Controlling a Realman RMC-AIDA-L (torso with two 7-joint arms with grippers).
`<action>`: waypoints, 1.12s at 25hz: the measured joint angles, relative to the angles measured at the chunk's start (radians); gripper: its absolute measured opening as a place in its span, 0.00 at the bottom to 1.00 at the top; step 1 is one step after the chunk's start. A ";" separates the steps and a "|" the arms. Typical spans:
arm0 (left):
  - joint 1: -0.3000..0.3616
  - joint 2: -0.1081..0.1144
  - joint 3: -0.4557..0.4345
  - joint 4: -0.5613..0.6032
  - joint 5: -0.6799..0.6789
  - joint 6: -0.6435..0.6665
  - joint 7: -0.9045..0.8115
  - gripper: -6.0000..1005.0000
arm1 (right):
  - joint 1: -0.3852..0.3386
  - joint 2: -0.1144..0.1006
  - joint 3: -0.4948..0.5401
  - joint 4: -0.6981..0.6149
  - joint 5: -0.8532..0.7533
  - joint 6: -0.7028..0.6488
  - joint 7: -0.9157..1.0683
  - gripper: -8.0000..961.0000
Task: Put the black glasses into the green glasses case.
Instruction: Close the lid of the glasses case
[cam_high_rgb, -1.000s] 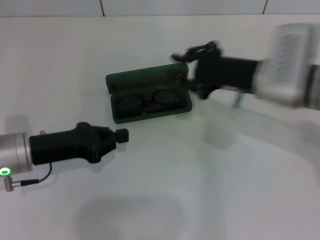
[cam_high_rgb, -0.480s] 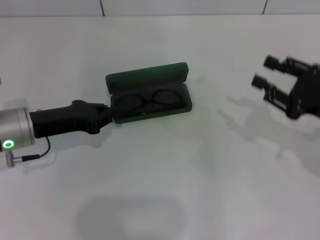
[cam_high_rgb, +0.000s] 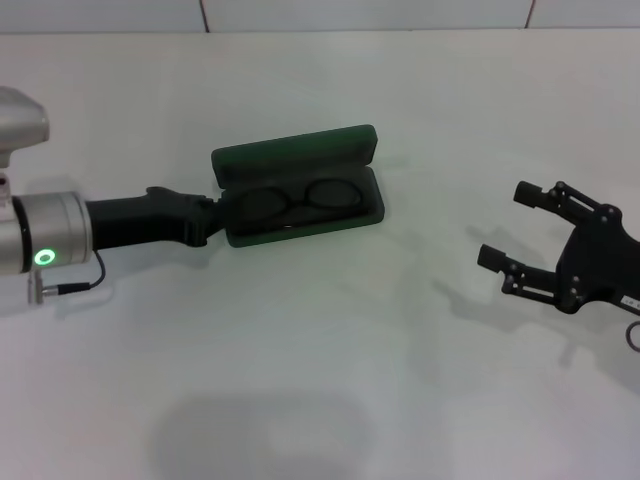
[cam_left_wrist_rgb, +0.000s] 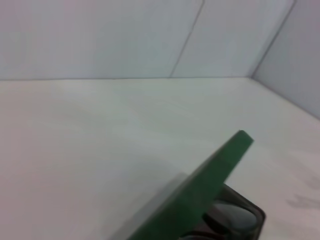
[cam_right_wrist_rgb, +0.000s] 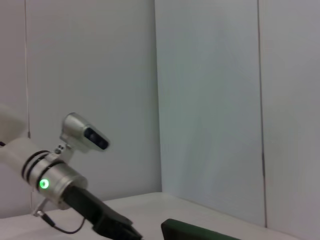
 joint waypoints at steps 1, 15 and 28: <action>-0.004 -0.001 0.001 0.000 0.001 -0.007 -0.001 0.01 | -0.003 0.002 0.000 0.001 -0.001 -0.002 -0.002 0.76; -0.034 -0.009 -0.004 0.001 -0.006 -0.129 -0.003 0.01 | -0.006 0.006 -0.001 0.010 -0.026 -0.011 -0.004 0.90; -0.029 -0.011 -0.007 0.001 -0.125 -0.203 0.005 0.01 | -0.004 0.006 -0.002 0.011 -0.026 -0.024 -0.005 0.90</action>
